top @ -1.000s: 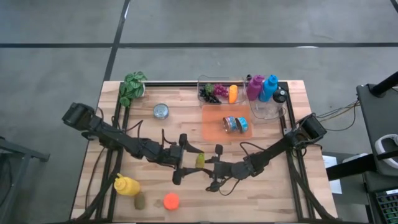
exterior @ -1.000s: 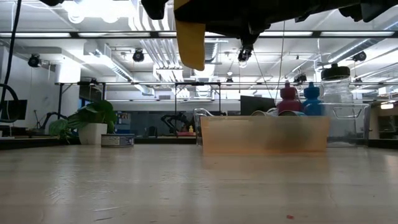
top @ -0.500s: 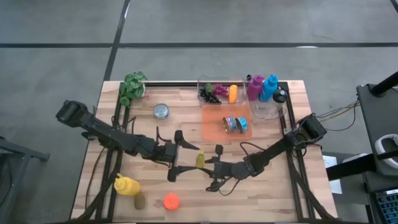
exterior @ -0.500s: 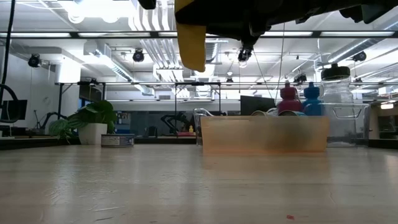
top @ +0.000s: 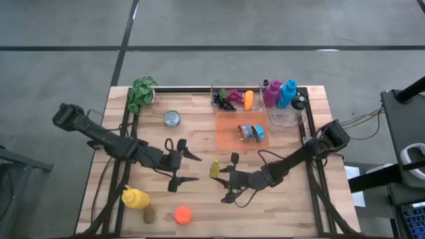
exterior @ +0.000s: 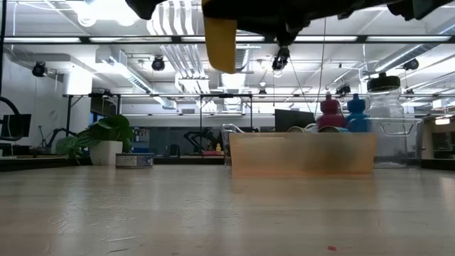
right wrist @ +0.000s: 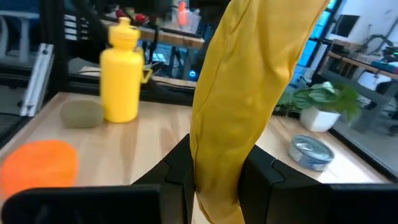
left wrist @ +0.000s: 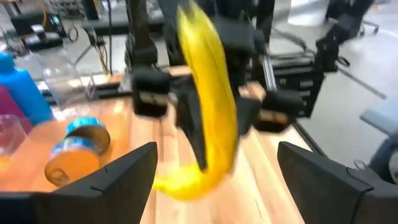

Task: Pick & Place Food Item
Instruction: Put the banana into the left transparent bin

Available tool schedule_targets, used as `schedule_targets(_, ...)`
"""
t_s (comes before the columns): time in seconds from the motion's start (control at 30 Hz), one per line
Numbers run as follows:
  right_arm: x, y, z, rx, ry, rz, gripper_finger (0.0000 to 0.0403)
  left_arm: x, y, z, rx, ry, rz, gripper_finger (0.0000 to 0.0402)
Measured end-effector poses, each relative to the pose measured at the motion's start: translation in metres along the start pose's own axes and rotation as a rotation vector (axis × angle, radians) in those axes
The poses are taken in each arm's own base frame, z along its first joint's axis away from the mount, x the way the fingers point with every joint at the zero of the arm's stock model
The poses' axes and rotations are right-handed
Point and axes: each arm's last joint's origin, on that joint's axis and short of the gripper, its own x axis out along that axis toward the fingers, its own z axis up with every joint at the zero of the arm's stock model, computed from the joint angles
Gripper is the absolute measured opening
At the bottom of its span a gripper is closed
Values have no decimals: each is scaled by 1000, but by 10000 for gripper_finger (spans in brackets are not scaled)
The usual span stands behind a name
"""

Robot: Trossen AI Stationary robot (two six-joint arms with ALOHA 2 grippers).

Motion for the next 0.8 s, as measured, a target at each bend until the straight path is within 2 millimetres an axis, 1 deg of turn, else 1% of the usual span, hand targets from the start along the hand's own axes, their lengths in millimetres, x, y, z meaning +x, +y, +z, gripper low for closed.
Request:
schedule_targets(0.13,-2,-14,10,-2,32,-69,75,-2,-6,-5,1,29,-24,325)
schedule_targets(0.27,-5,-38,22,33,100,-138,76,-3,-13,-16,14,61,-47,319)
schedule_targets(0.4,-7,-72,29,76,184,-219,75,-5,-18,-25,25,83,-67,314)
schedule_targets(0.5,-5,-98,31,102,233,-273,75,-6,-21,-27,31,87,-80,311)
schedule_targets(0.67,3,-144,27,132,304,-316,75,-7,-24,-27,35,84,-92,306)
schedule_targets(0.8,7,-178,22,150,365,-372,75,-7,-24,-32,36,102,-91,303)
